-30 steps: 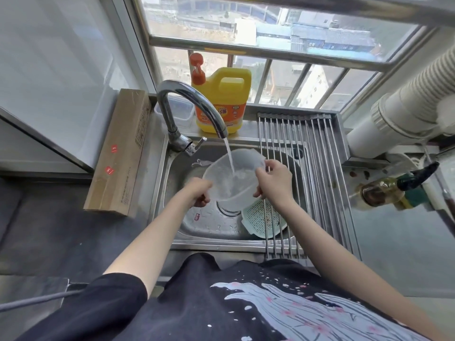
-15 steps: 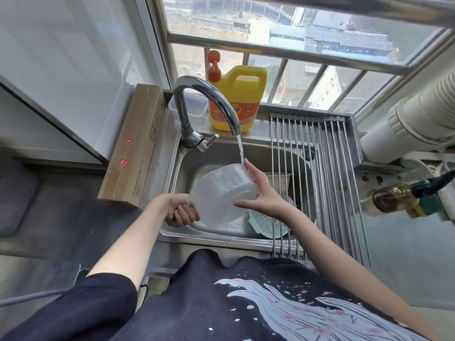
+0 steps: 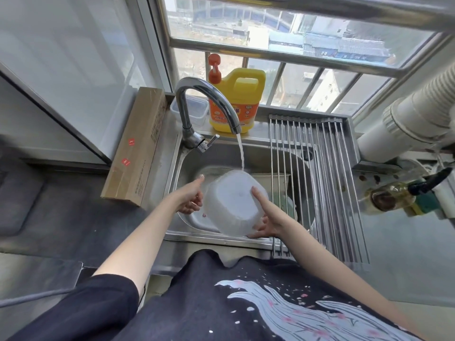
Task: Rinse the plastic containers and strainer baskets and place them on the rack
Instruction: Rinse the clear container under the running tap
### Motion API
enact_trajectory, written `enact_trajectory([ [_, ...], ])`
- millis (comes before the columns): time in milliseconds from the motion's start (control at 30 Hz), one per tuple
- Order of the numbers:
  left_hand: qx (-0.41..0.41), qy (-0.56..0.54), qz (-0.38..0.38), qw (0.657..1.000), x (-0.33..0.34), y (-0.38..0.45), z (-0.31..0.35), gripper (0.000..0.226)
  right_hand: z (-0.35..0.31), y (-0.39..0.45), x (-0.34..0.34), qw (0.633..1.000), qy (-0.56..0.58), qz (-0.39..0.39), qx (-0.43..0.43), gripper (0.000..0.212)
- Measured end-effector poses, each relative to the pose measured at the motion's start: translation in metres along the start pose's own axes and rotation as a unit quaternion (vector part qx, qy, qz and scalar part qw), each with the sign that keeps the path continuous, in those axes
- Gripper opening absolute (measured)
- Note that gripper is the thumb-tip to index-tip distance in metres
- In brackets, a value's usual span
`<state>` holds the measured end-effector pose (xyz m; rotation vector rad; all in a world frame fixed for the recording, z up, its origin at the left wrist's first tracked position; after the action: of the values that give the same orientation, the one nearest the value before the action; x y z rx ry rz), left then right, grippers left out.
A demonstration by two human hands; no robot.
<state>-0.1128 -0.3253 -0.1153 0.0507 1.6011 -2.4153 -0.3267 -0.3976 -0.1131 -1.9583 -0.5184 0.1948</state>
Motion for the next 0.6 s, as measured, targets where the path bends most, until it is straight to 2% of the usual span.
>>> enact_trajectory([
  [67,0.001,-0.007,0.011,1.0,0.002,0.001,-0.002,0.062,0.003,-0.002,-0.003,1.0,0.022,-0.007,0.015,0.083],
  [167,-0.012,-0.006,0.011,1.0,0.003,-0.001,-0.006,0.064,0.003,0.0,-0.009,1.0,-0.02,-0.003,-0.002,0.085],
  [333,-0.022,-0.001,-0.007,1.0,0.003,-0.006,-0.009,0.069,0.0,-0.001,-0.011,1.0,-0.026,-0.016,0.003,0.089],
  [467,-0.027,0.007,-0.109,0.994,0.008,-0.016,-0.005,0.079,-0.012,-0.005,-0.021,0.999,-0.026,-0.041,0.006,0.089],
  [600,0.004,0.016,-0.211,0.977,0.031,-0.035,0.019,0.07,-0.043,-0.02,-0.056,0.994,-0.094,-0.038,-0.043,0.093],
])
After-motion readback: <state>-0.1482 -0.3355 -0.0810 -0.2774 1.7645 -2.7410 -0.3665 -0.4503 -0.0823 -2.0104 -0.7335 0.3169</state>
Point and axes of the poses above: each hand's wrist, its own y-axis towards the middle knuckle, its own x-axis out of the palm, z = x × y, the point moved 5 cm from there along y, towards the middle knuckle, and after that the axes turned 3 degrees about -x, right-handed, at the moved point
